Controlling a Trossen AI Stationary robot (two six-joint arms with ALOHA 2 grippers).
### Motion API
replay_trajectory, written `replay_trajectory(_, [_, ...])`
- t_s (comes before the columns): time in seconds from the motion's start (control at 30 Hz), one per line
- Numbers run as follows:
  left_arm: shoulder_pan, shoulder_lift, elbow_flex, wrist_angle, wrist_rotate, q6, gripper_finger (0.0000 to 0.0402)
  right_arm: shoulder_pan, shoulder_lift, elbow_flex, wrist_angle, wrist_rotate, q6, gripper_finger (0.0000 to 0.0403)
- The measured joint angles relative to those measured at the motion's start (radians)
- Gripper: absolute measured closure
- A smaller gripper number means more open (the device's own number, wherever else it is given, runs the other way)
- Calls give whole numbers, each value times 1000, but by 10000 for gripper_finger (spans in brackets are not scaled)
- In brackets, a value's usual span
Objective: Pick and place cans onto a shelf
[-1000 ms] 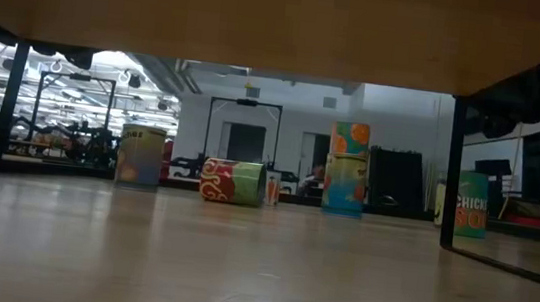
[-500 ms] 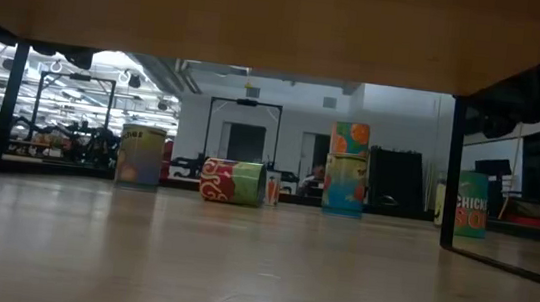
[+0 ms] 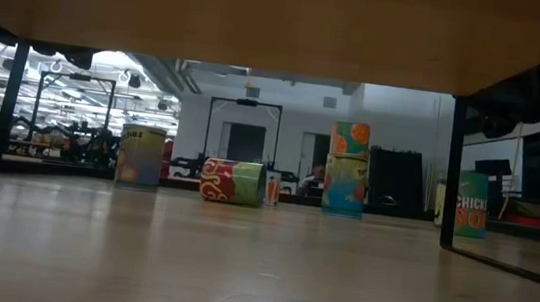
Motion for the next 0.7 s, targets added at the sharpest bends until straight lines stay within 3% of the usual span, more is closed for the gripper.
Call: replay_trajectory(0.7, [0, 0, 0, 3, -23, 2, 374, 0, 0, 0, 0, 0, 0, 342])
